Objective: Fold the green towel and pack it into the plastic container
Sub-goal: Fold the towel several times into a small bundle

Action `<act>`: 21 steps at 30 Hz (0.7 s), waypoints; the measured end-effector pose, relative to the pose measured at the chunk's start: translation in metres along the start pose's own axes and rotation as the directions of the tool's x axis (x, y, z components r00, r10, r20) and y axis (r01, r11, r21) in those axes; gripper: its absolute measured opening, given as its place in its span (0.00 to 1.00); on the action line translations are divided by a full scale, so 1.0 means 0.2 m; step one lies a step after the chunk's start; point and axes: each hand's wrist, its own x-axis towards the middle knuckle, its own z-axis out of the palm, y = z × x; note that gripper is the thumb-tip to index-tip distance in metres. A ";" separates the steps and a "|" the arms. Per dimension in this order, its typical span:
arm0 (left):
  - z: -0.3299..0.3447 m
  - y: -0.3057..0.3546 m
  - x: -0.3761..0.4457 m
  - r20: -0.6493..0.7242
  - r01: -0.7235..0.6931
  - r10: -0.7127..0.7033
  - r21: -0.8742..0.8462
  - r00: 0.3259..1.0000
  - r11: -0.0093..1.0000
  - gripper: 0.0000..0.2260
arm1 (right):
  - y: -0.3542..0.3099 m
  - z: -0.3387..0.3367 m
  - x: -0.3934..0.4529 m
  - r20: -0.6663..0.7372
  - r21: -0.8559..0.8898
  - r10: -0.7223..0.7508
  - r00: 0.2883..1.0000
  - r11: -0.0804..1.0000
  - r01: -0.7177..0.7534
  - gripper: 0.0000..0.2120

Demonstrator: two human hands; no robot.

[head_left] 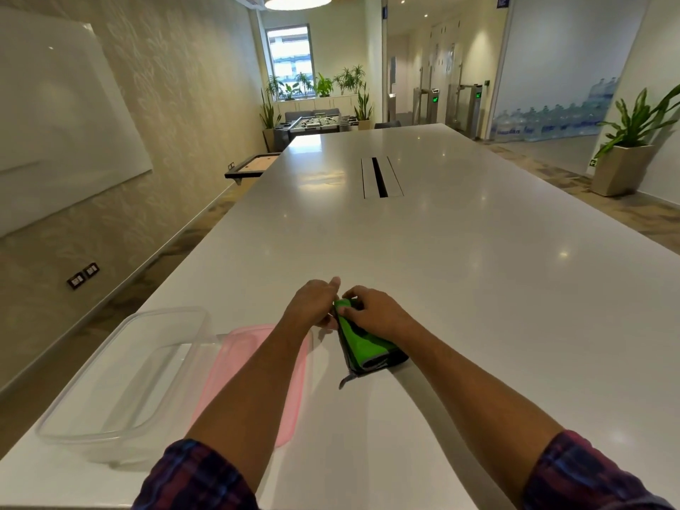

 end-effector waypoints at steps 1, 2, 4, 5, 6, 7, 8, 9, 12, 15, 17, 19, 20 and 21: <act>0.01 0.00 0.00 0.007 -0.039 0.039 0.051 0.999 0.998 0.16 | 0.01 0.01 0.00 -0.012 -0.046 -0.020 1.000 0.999 0.019 0.19; 0.02 0.00 -0.01 0.008 -0.078 0.077 0.100 0.997 0.992 0.12 | 0.02 0.02 0.00 -0.028 -0.077 -0.041 0.999 0.996 0.039 0.19; 0.03 -0.02 -0.01 -0.015 -0.124 0.129 0.184 0.991 0.975 0.08 | 0.04 0.04 0.00 -0.074 -0.097 -0.083 0.994 0.992 0.075 0.17; 0.03 -0.02 -0.01 -0.030 -0.136 0.146 0.216 0.989 0.967 0.08 | 0.05 0.06 -0.01 -0.106 -0.098 -0.108 0.988 0.990 0.098 0.17; 0.04 -0.02 -0.02 -0.042 -0.146 0.160 0.231 0.986 0.962 0.07 | 0.06 0.07 -0.02 -0.144 -0.119 -0.143 0.979 0.985 0.126 0.16; 0.05 -0.02 -0.02 -0.055 -0.154 0.172 0.242 0.984 0.958 0.06 | 0.07 0.08 -0.02 -0.183 -0.175 -0.183 0.966 0.973 0.151 0.16; 0.05 -0.02 -0.02 -0.074 -0.158 0.182 0.261 0.980 0.952 0.07 | 0.09 0.10 -0.03 -0.214 -0.257 -0.223 0.951 0.952 0.165 0.17; 0.06 -0.02 -0.02 -0.092 -0.158 0.192 0.286 0.977 0.945 0.07 | 0.10 0.10 -0.03 -0.234 -0.335 -0.253 0.939 0.927 0.167 0.18; 0.08 -0.04 -0.02 -0.133 -0.132 0.185 0.332 0.974 0.934 0.06 | 0.10 0.12 -0.03 -0.202 -0.427 -0.277 0.939 0.888 0.170 0.20; 0.09 -0.05 0.00 -0.168 -0.119 0.184 0.336 0.968 0.934 0.05 | 0.12 0.13 -0.02 -0.079 -0.392 -0.208 0.975 0.906 0.161 0.26; 0.09 -0.05 0.01 -0.183 -0.112 0.185 0.349 0.965 0.930 0.05 | 0.13 0.13 -0.02 -0.011 -0.403 -0.165 0.986 0.903 0.147 0.30; 0.09 -0.06 0.02 -0.195 -0.106 0.183 0.351 0.964 0.930 0.05 | 0.13 0.14 -0.02 0.005 -0.440 -0.156 0.988 0.886 0.142 0.33; 0.09 -0.06 0.03 -0.199 -0.101 0.180 0.354 0.963 0.930 0.05 | 0.13 0.15 -0.02 0.004 -0.455 -0.155 0.988 0.880 0.139 0.34; 0.09 -0.06 0.03 -0.203 -0.097 0.179 0.357 0.963 0.929 0.05 | 0.12 0.16 -0.02 0.002 -0.470 -0.152 0.988 0.872 0.135 0.34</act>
